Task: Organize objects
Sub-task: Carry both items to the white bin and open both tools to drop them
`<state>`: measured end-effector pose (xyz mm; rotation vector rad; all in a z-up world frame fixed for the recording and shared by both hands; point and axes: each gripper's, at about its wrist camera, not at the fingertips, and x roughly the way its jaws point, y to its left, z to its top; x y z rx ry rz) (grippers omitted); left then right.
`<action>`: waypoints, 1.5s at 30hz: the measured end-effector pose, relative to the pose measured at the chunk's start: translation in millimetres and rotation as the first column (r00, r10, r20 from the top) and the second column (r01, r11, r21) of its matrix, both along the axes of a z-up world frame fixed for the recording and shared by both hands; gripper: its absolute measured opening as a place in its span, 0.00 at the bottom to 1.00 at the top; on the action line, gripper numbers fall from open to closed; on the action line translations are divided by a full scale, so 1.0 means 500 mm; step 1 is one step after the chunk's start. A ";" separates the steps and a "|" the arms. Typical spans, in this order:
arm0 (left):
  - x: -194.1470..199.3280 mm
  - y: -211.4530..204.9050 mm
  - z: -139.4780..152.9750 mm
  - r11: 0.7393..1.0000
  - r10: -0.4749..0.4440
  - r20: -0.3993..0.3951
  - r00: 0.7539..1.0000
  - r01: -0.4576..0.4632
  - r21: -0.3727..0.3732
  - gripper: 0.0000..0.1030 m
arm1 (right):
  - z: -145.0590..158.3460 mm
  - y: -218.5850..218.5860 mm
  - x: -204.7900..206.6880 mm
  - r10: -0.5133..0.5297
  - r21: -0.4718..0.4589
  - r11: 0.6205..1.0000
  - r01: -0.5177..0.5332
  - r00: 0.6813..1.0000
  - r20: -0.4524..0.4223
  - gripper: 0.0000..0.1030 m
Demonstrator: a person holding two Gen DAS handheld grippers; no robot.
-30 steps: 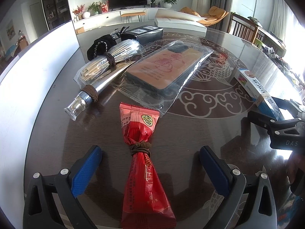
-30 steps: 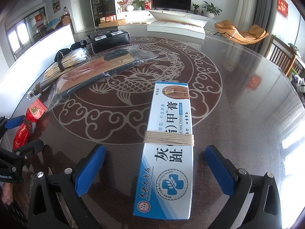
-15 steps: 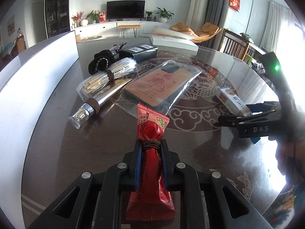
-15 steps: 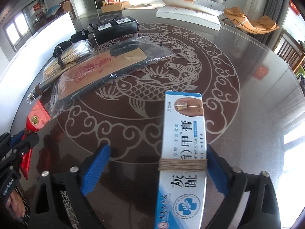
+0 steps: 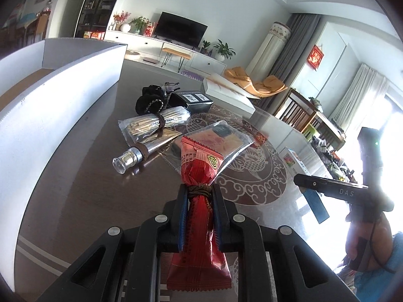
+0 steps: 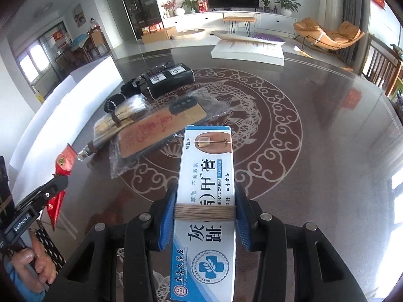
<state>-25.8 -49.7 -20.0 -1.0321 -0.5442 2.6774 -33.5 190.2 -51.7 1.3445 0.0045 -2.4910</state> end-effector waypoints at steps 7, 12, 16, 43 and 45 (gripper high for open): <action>0.063 -0.057 0.060 0.996 0.055 -0.068 0.996 -0.051 0.067 0.17 | 0.053 -0.076 0.018 0.079 -0.088 0.993 -0.082 0.996 -0.041 0.42; 0.094 -0.145 0.142 0.987 0.141 -0.111 0.984 -0.131 0.088 0.17 | 0.100 -0.202 0.002 0.175 -0.155 0.970 -0.188 0.980 -0.090 0.42; 0.087 -0.263 0.177 0.964 0.264 -0.080 0.961 -0.261 0.041 0.17 | 0.134 -0.354 -0.023 0.277 -0.218 0.930 -0.294 0.955 -0.108 0.42; 0.044 -0.438 0.062 0.780 0.612 0.170 0.773 -0.553 -0.293 0.74 | 0.051 -0.555 0.018 0.354 -0.019 0.927 -0.373 0.893 -0.276 0.99; 0.058 -0.410 0.076 0.797 0.591 0.132 0.796 -0.549 -0.254 0.74 | 0.022 -0.468 0.024 0.318 0.044 0.947 -0.318 0.908 -0.272 0.99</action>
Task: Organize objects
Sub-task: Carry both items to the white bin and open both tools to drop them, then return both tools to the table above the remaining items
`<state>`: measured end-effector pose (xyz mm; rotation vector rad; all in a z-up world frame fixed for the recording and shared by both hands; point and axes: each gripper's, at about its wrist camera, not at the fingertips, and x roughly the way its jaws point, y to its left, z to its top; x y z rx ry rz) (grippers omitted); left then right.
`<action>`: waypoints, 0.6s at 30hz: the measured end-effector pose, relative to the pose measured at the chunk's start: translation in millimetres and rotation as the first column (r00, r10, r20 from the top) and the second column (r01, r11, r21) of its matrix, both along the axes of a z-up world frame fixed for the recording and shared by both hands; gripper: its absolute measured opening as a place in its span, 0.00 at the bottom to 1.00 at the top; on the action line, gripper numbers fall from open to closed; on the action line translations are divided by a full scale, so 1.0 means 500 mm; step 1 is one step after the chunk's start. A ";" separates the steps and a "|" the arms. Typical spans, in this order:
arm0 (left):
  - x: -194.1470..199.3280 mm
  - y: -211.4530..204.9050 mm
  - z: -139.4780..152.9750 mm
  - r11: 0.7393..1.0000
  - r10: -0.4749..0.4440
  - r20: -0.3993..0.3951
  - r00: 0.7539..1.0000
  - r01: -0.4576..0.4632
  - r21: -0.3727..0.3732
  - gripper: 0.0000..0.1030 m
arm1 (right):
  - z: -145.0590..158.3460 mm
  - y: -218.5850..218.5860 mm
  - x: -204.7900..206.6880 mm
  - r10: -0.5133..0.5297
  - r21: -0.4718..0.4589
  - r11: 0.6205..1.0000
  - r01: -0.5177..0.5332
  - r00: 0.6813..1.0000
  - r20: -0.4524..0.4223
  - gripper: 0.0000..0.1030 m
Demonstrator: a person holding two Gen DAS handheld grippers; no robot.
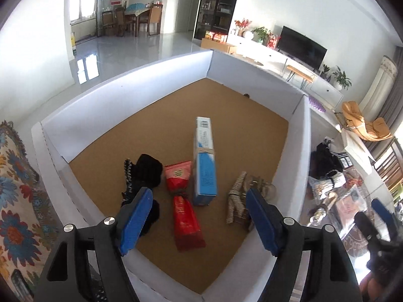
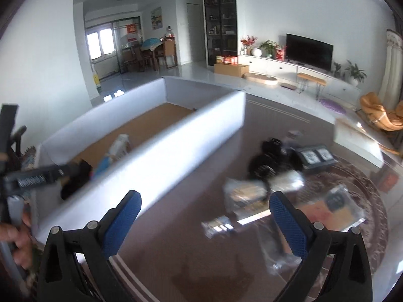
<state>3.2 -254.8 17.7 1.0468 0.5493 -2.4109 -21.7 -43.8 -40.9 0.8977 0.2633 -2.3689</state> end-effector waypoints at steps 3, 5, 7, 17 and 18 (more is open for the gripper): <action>0.008 0.057 0.023 0.998 -0.067 -0.085 0.994 0.068 0.011 0.74 | -0.054 0.142 -0.002 -0.115 0.089 0.989 0.114 0.993 0.013 0.99; 0.001 0.095 0.043 0.992 -0.126 -0.126 0.984 0.127 0.001 0.74 | -0.089 0.233 -0.002 -0.199 0.150 0.970 0.193 0.980 0.020 0.99; -0.001 0.144 0.063 0.981 -0.195 -0.160 0.968 0.196 -0.007 0.75 | -0.117 0.322 0.000 -0.281 0.192 0.944 0.268 0.959 0.042 0.99; -0.024 0.410 0.027 0.872 -0.489 -0.103 0.866 0.483 -0.080 0.96 | -0.168 0.497 0.014 -0.446 0.222 0.882 0.416 0.889 0.105 0.99; -0.026 0.426 0.012 0.864 -0.502 -0.083 0.861 0.496 -0.085 0.96 | -0.168 0.497 0.014 -0.450 0.205 0.883 0.422 0.886 0.114 0.99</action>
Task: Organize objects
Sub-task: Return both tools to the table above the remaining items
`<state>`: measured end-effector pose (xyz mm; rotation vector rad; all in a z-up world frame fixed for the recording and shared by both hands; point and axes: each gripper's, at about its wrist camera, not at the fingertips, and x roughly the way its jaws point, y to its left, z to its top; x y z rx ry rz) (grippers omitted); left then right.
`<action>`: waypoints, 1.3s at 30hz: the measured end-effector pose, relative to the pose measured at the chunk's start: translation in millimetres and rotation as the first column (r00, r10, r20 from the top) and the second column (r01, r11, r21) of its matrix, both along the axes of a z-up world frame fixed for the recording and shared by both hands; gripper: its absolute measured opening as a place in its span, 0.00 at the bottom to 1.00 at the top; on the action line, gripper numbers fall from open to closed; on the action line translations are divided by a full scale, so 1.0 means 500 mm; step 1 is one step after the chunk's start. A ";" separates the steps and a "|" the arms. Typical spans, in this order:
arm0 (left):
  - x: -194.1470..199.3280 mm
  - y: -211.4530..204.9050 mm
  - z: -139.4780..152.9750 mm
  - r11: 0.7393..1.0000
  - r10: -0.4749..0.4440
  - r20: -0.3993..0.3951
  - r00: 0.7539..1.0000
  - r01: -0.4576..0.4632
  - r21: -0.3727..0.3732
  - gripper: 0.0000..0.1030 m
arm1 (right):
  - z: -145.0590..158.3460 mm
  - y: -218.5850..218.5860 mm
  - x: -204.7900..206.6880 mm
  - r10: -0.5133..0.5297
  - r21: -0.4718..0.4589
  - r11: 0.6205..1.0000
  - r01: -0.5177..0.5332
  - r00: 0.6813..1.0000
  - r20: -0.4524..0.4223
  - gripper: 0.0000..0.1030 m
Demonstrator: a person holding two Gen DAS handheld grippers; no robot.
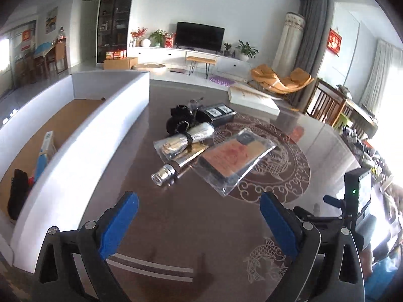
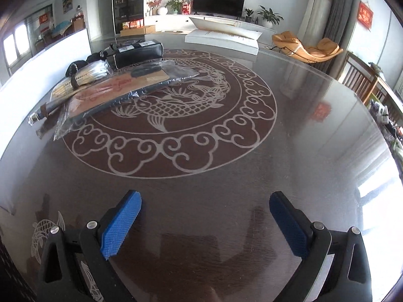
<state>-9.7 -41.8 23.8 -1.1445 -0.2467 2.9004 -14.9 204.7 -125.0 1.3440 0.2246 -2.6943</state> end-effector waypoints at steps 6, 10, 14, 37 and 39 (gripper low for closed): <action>-0.040 0.031 -0.095 0.996 -0.015 0.118 0.993 0.025 -0.086 0.96 | -0.005 0.003 -0.006 -0.017 -0.060 0.998 0.019 0.999 0.029 1.00; -0.049 0.013 -0.130 0.999 0.012 0.178 0.984 -0.005 -0.041 0.96 | -0.007 0.003 -0.005 -0.018 -0.059 0.998 0.020 0.999 0.029 1.00; -0.054 -0.001 -0.147 0.999 0.048 0.209 0.977 -0.042 -0.030 0.96 | -0.006 0.004 -0.005 -0.018 -0.059 0.998 0.020 0.999 0.029 1.00; -0.062 -0.009 -0.173 0.998 0.067 0.258 0.964 -0.066 -0.011 0.96 | -0.006 0.004 -0.005 -0.018 -0.059 0.998 0.020 0.999 0.029 1.00; -0.062 -0.009 -0.174 0.998 0.067 0.258 0.964 -0.066 -0.014 0.96 | -0.006 0.004 -0.006 -0.018 -0.059 0.998 0.020 0.999 0.029 1.00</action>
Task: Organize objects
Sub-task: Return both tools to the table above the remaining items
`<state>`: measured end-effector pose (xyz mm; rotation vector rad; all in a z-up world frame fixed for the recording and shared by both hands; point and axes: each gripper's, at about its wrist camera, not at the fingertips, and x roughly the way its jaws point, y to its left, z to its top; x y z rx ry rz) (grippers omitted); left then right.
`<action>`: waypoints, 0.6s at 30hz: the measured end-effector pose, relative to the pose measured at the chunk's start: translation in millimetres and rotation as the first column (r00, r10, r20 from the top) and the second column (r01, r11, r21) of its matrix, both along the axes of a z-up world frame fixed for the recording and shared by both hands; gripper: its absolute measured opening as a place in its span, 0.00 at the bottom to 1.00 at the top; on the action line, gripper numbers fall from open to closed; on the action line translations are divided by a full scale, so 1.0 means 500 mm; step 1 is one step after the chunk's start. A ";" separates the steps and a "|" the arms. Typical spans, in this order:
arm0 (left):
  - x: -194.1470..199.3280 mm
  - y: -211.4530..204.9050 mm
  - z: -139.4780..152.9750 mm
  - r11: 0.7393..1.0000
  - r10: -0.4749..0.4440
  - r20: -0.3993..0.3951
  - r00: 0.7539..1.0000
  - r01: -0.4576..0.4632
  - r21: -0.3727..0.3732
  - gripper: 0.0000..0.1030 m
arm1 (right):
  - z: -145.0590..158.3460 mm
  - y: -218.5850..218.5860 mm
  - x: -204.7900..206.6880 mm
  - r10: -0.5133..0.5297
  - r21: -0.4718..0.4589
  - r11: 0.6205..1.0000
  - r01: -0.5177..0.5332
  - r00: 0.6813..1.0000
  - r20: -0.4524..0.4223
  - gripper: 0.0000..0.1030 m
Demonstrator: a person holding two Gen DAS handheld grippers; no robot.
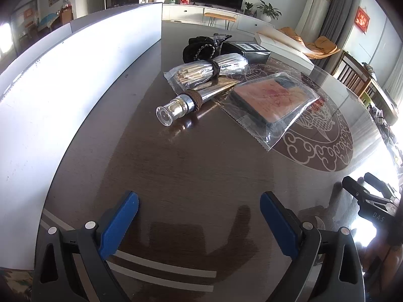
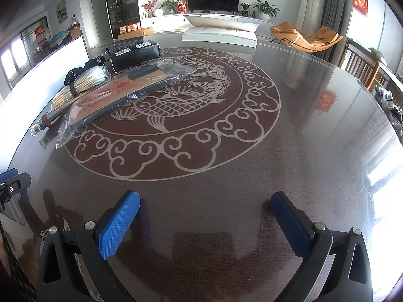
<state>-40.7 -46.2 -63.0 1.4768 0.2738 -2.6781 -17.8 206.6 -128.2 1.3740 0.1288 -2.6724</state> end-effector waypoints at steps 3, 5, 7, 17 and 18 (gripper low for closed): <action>0.000 -0.002 0.000 1.000 0.002 -0.001 1.000 -0.002 0.005 0.96 | 0.000 0.000 0.000 0.000 0.000 1.000 0.000 1.000 0.000 1.00; 0.001 -0.005 0.001 1.000 0.010 -0.005 1.000 -0.010 0.010 0.96 | 0.000 0.000 0.000 0.000 0.000 1.000 0.000 1.000 0.000 1.00; 0.003 -0.010 0.004 1.000 0.020 -0.014 1.000 -0.020 0.021 0.96 | 0.000 0.000 0.001 0.000 0.000 1.000 0.000 1.000 0.000 1.00; 0.004 -0.017 0.008 0.999 0.037 -0.028 0.999 -0.037 0.030 0.96 | 0.000 0.000 0.001 0.000 0.000 1.000 0.000 1.000 0.000 1.00; 0.004 -0.018 0.008 0.999 0.039 -0.031 0.999 -0.038 0.030 0.96 | 0.000 0.000 0.000 0.000 0.000 1.000 0.000 1.000 0.000 1.00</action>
